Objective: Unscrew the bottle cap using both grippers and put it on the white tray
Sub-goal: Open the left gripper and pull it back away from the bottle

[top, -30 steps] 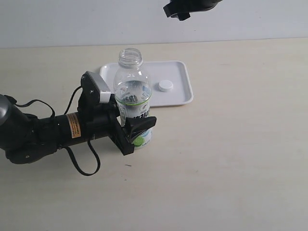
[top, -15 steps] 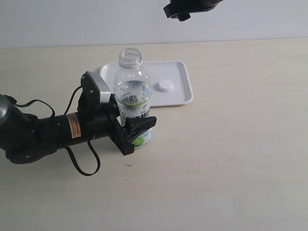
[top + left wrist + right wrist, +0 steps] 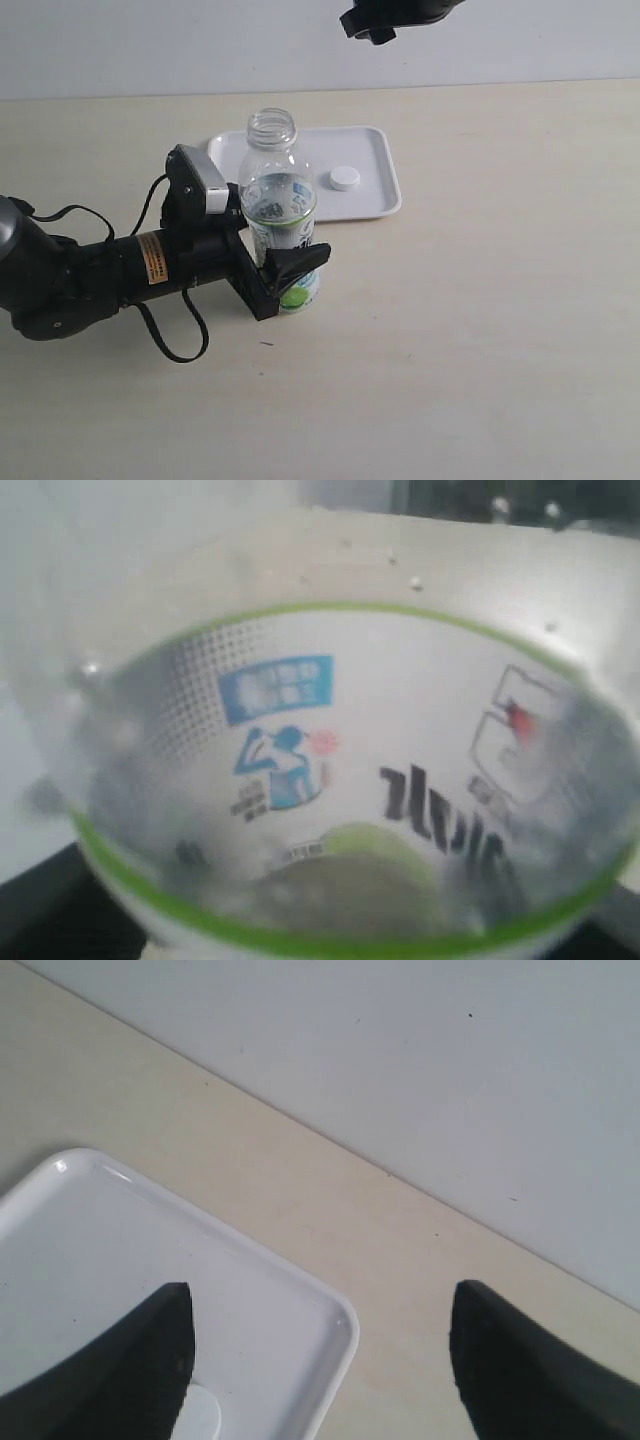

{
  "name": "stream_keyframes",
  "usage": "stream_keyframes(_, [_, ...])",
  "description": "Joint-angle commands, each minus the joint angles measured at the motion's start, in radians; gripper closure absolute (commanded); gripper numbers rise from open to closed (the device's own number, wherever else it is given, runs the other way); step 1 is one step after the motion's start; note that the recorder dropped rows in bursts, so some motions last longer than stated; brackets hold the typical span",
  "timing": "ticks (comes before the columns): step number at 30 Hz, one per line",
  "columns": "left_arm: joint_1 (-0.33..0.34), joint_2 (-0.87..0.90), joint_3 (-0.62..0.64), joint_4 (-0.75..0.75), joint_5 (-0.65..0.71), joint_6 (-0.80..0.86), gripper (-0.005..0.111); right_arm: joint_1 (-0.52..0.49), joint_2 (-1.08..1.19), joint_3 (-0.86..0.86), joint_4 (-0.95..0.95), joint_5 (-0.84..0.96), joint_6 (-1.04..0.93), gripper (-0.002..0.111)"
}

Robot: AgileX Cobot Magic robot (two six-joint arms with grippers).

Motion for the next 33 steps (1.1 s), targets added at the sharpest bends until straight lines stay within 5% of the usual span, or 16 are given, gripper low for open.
stream_keyframes(1, [0.000,-0.007,-0.002,-0.011,-0.020,0.024,0.025,-0.006,-0.031,0.000,-0.006,0.043,0.001,0.039])
stream_keyframes(11, [0.000,-0.071,0.107,-0.037,-0.011,0.065,0.024,-0.006,-0.267,0.000,0.039,0.230,0.001,0.040])
stream_keyframes(18, [0.000,-0.116,0.181,-0.043,-0.012,0.096,0.025,-0.006,-0.323,0.002,0.039,0.326,0.050,0.078])
stream_keyframes(27, [0.000,-0.160,0.255,-0.099,-0.010,0.124,0.025,-0.006,-0.461,0.206,0.011,0.270,0.063,0.109])
stream_keyframes(33, [0.000,-0.204,0.315,-0.127,-0.005,0.154,0.032,-0.006,-0.627,0.440,0.009,0.057,0.066,0.108])
